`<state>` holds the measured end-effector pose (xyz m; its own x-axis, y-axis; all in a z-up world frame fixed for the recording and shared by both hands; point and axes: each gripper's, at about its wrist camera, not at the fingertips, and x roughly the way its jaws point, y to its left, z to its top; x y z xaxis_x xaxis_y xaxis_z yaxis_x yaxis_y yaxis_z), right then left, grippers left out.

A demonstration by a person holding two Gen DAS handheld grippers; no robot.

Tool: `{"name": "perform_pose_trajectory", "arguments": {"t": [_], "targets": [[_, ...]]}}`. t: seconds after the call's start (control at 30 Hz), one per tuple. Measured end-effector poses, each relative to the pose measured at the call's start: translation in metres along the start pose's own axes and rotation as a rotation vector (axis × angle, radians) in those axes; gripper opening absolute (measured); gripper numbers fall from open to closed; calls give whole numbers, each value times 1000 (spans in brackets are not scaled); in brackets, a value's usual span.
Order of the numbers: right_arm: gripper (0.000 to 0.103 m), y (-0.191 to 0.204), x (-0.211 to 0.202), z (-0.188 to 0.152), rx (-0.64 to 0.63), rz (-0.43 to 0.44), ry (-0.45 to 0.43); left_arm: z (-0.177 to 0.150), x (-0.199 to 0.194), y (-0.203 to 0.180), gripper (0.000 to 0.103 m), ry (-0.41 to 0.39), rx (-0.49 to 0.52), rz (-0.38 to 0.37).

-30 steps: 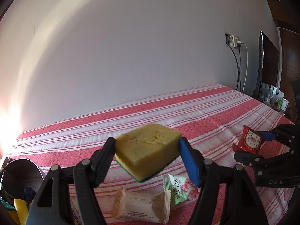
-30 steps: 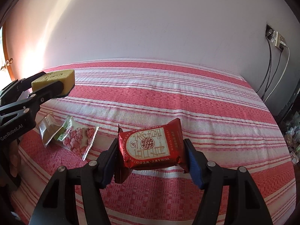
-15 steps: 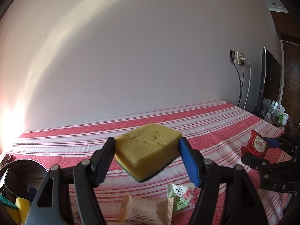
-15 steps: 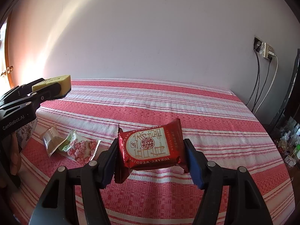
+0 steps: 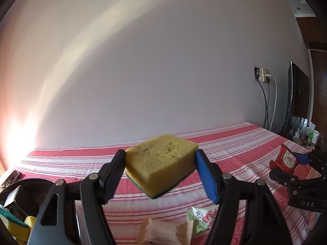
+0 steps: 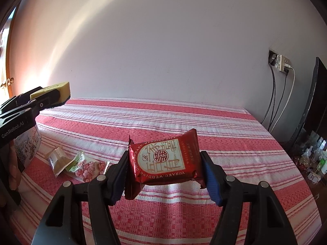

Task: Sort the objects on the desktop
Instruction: 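Carry the red packet and yellow sponge over the tin with both grippers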

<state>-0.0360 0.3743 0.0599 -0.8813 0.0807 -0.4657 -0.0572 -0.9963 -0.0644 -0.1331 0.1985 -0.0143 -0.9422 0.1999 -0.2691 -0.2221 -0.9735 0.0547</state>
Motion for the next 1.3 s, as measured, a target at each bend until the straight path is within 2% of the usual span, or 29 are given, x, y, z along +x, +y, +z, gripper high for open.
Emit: {"name": "perform_pose_trajectory", "arguments": {"t": [0.3, 0.47, 0.63, 0.73, 0.87, 1.03, 1.3], "targets": [[68, 4, -21, 0, -6, -27, -115, 4, -16, -1, 69, -83, -7, 27], [68, 6, -35, -3, -9, -23, -192, 6, -27, 4, 69, -94, -34, 24], [68, 5, -36, -2, -3, -12, -202, 8, -44, 15, 69, -51, -42, 16], [68, 9, -38, -3, -4, -10, -213, 10, -58, 20, 69, -52, -36, 35], [68, 16, -42, -2, -23, -1, -219, 10, -85, 32, 69, -72, -42, 12], [68, 27, -50, 5, -8, 58, -240, 6, -116, 41, 69, -113, 0, 43], [68, 68, -59, 17, -73, 135, -261, -2, -147, 64, 69, -107, 22, 91]]}}
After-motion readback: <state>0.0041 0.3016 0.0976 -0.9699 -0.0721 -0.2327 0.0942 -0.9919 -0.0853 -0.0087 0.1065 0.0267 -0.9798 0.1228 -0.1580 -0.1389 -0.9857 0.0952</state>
